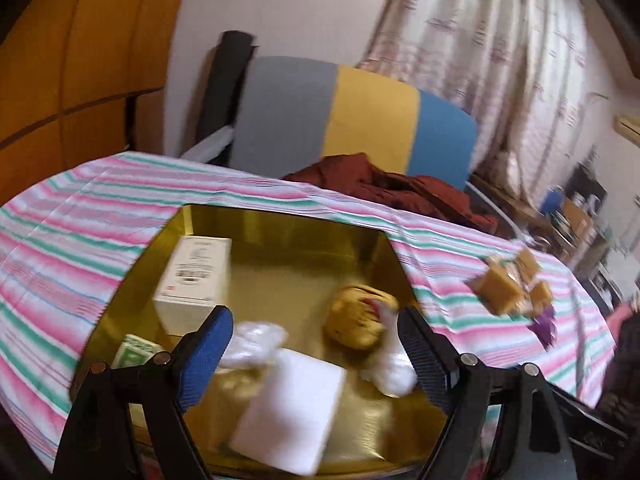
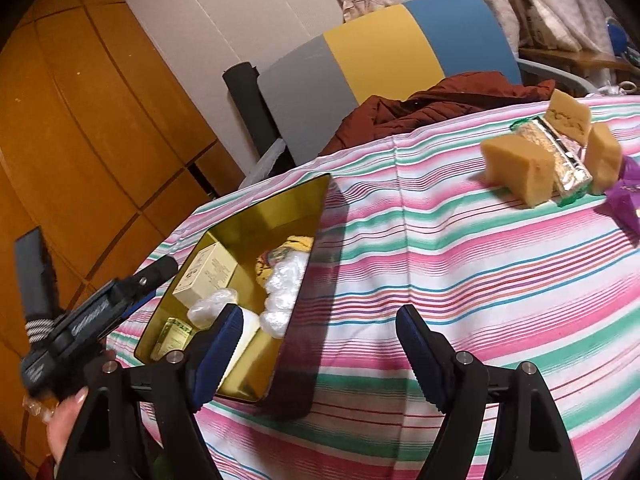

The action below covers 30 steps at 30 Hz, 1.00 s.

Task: Organize objects
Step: 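Move back to the pile and grasp a purple snack with the right tool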

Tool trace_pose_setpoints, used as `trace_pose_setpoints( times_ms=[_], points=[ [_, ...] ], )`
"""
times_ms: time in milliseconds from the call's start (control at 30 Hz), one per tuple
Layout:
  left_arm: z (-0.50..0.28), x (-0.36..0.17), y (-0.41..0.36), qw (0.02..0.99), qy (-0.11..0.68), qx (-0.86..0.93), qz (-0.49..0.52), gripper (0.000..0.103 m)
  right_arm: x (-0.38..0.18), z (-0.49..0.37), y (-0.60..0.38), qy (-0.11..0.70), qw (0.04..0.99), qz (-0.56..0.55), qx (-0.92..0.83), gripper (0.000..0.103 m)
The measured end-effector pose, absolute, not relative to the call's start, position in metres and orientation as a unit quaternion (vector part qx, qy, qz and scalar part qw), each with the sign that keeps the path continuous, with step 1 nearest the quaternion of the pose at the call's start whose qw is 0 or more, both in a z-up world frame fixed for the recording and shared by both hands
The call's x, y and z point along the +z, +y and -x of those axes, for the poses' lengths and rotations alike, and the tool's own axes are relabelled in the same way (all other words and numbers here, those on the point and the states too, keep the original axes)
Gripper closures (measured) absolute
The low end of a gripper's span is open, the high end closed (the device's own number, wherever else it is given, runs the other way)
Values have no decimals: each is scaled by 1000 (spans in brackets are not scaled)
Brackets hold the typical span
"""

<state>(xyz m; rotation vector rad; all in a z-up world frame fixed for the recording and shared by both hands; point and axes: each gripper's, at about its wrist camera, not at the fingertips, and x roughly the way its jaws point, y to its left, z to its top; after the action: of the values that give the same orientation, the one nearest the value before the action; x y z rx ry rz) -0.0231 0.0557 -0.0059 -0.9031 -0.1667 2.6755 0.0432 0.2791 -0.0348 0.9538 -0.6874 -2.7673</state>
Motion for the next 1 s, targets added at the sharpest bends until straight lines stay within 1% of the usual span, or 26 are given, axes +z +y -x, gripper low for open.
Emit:
trace_pose_setpoints(
  times_ms=[333,567,767,900,1000],
  points=[
    [-7,-3,114,244,-21,915,320,17,-43,-44,320,-212,21,-328,-920,24],
    [-26,-10,162,303,14,892,336,17,-47,-49,367,-202,-31,-329,-922,24],
    [-36,-19,190,333,26,872,357,17,-51,-56,418,-180,-85,-330,-923,24],
    [-41,-22,202,344,37,865,362,17,-44,-56,465,-146,-139,-312,-928,24],
    [-41,-23,208,345,41,864,365,17,-40,-46,500,-138,-164,-318,-923,24]
  ],
)
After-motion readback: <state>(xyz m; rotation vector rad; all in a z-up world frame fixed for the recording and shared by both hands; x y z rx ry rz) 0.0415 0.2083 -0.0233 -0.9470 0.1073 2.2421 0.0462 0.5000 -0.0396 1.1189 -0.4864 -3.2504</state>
